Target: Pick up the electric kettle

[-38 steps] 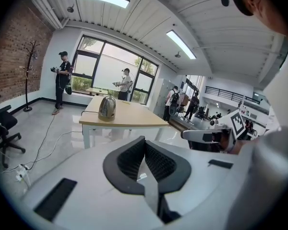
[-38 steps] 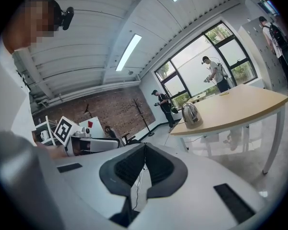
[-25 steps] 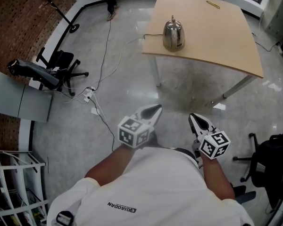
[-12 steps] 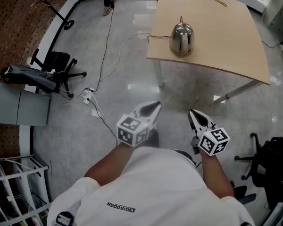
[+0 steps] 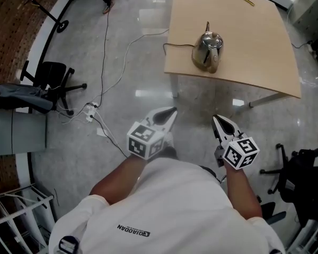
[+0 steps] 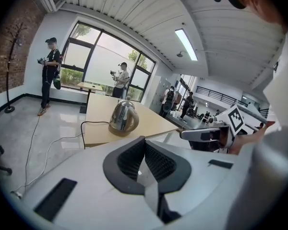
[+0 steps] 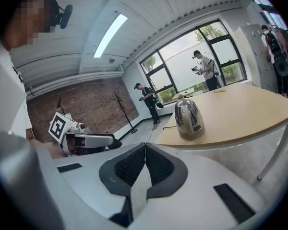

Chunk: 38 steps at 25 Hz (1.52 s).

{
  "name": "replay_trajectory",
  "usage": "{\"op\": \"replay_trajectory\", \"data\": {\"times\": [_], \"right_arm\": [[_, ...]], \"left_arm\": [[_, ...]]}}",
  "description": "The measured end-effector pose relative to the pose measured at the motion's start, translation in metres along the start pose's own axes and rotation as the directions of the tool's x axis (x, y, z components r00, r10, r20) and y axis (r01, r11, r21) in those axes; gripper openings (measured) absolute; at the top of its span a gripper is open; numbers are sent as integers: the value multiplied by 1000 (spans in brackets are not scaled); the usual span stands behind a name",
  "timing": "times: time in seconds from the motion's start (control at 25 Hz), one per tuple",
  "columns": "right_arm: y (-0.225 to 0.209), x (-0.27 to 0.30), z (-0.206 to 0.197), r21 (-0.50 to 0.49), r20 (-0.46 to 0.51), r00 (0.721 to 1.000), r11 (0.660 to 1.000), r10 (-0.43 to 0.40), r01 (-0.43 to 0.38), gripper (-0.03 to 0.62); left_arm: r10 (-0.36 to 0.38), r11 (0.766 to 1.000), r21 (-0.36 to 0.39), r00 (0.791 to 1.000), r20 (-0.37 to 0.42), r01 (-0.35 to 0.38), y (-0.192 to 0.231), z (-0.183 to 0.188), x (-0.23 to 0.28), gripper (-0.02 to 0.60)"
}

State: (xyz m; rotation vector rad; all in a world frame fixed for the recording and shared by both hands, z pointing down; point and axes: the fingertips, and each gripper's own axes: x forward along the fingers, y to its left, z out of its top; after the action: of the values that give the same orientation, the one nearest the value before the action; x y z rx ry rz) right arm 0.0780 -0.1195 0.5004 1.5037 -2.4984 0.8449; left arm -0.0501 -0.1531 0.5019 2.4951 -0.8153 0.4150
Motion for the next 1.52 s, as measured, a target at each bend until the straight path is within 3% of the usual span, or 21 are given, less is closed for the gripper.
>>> {"op": "replay_trajectory", "data": {"times": [0.2,0.44,0.72,1.0,1.32,1.52], "right_arm": [[13,25,17,-74,-5,999,996,-46,45,21],[15,38,24,-47,4,994,993,-108,108,21],[17,46,33,-66,6,989,987,-145,145,21],[6,58,37,-94,8,987,983,-158,158,21],[-55,85,54,-70,9,979,977,-203,204,21],[-98,105,72,-217,6,951,928,-310,304,23]], "left_arm": [[-81,997,21,997,5,81,22,23,15,-5],[-168,983,67,986,-2,168,32,35,26,-5],[-205,977,51,979,-4,205,39,34,28,-5],[-167,986,32,986,12,167,58,35,32,-5],[-86,996,27,996,32,85,77,50,39,-5],[-52,998,38,998,28,50,88,63,50,-5]]}}
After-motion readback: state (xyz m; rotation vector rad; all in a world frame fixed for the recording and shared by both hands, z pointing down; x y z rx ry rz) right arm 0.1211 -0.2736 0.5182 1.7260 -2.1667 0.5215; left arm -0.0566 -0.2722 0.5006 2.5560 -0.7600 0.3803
